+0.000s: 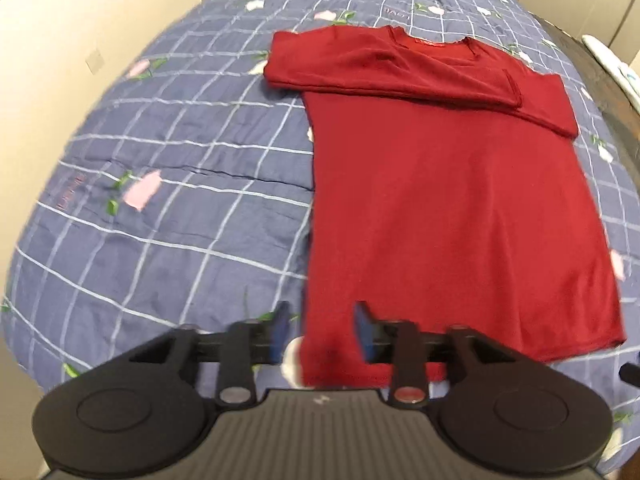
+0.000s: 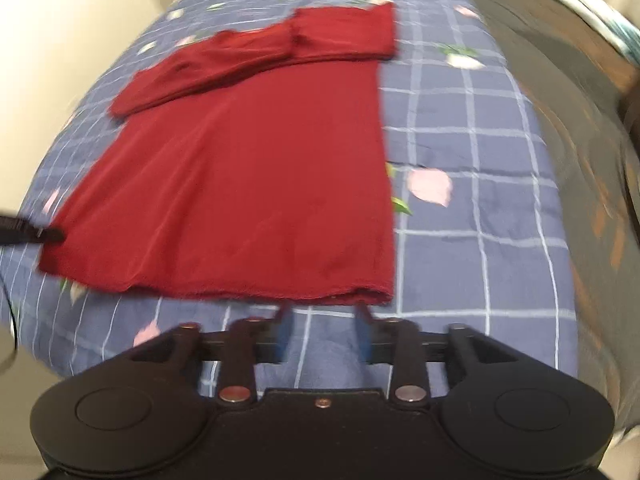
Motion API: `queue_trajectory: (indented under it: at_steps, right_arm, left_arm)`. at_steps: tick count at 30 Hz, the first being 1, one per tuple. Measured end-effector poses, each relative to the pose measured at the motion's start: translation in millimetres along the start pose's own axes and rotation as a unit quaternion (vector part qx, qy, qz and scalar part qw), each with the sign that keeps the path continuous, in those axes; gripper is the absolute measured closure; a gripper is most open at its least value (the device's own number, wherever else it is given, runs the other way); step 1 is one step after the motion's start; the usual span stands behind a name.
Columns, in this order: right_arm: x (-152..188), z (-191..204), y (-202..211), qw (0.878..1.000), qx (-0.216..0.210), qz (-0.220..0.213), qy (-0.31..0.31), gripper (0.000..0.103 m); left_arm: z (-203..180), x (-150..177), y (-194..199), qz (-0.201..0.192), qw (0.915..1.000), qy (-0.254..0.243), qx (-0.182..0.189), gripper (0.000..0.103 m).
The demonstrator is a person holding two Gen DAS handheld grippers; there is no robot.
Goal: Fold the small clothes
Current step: 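Grasp the hem corner with the right tool and lift it toward the collar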
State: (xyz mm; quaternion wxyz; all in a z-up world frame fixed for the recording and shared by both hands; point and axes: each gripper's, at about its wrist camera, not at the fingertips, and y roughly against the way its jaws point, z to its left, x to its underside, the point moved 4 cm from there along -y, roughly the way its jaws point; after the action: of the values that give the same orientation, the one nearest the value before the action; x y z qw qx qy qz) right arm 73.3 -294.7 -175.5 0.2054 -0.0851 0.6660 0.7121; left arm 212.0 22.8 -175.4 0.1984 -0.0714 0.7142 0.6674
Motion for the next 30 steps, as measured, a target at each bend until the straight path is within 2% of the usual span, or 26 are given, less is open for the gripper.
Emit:
queue_trajectory:
  at_steps: [1, 3, 6, 10, 14, 16, 17, 19, 20, 22, 23, 24, 27, 30]
  right_arm:
    - [1.8, 3.6, -2.8, 1.000, 0.006, 0.002, 0.025, 0.044]
    - [4.9, 10.6, -8.7, 0.997, 0.017, 0.004, 0.070, 0.038]
    - [11.3, 21.5, -18.3, 0.988, 0.037, 0.001, 0.153, 0.031]
    - [18.4, 33.9, -34.7, 0.963, 0.069, -0.018, 0.261, 0.025]
    - [21.6, 41.5, -50.4, 0.945, 0.080, -0.030, 0.317, 0.025]
    - [22.5, 46.6, -59.5, 0.938, 0.073, -0.035, 0.336, 0.027]
    - [22.9, 49.7, -63.2, 0.936, 0.071, -0.036, 0.343, 0.029]
    - [22.1, 52.4, -71.2, 0.937, 0.056, -0.027, 0.343, 0.046]
    - [19.0, 53.0, -72.9, 0.943, 0.044, -0.023, 0.328, 0.053]
    - [10.7, 50.8, -74.1, 0.958, 0.028, -0.017, 0.286, 0.080]
    - [7.2, 48.5, -73.1, 0.962, 0.028, -0.017, 0.271, 0.086]
    - [2.8, 45.2, -70.8, 0.967, 0.027, -0.018, 0.254, 0.098]
    - [-9.0, 38.4, -57.7, 0.978, 0.005, -0.023, 0.205, 0.099]
    - [-19.1, 38.8, -40.8, 0.981, -0.008, -0.040, 0.189, 0.099]
  left_arm:
    - [-2.0, 4.6, 0.7, -0.005, 1.0000, -0.005, -0.005, 0.034]
    - [-4.2, 18.3, 2.5, -0.017, 0.9996, -0.019, -0.010, 0.025]
    - [-13.4, 37.2, 2.5, -0.036, 0.9975, -0.057, -0.020, 0.012]
    - [-38.4, 60.2, -1.6, -0.070, 0.9864, -0.144, -0.036, 0.006]
    - [-67.3, 74.4, -11.6, -0.087, 0.9679, -0.231, -0.050, 0.006]
    - [-77.3, 77.5, -15.3, -0.090, 0.9642, -0.245, -0.048, 0.006]
    - [-81.4, 77.6, -16.6, -0.089, 0.9642, -0.246, -0.042, 0.006]
    - [-87.2, 77.5, -18.6, -0.088, 0.9637, -0.250, -0.033, 0.006]
    - [-90.6, 77.7, -20.1, -0.087, 0.9625, -0.255, -0.031, 0.006]
    - [-95.9, 80.4, -25.8, -0.075, 0.9595, -0.271, -0.020, 0.005]
    - [-96.5, 81.4, -30.9, -0.065, 0.9588, -0.277, -0.009, 0.005]
    - [-97.8, 82.9, -34.2, -0.057, 0.9586, -0.279, 0.001, 0.005]
    - [-98.7, 81.9, -38.8, -0.059, 0.9585, -0.279, -0.001, 0.002]
    - [-99.3, 76.1, -40.8, -0.071, 0.9614, -0.266, -0.009, 0.001]
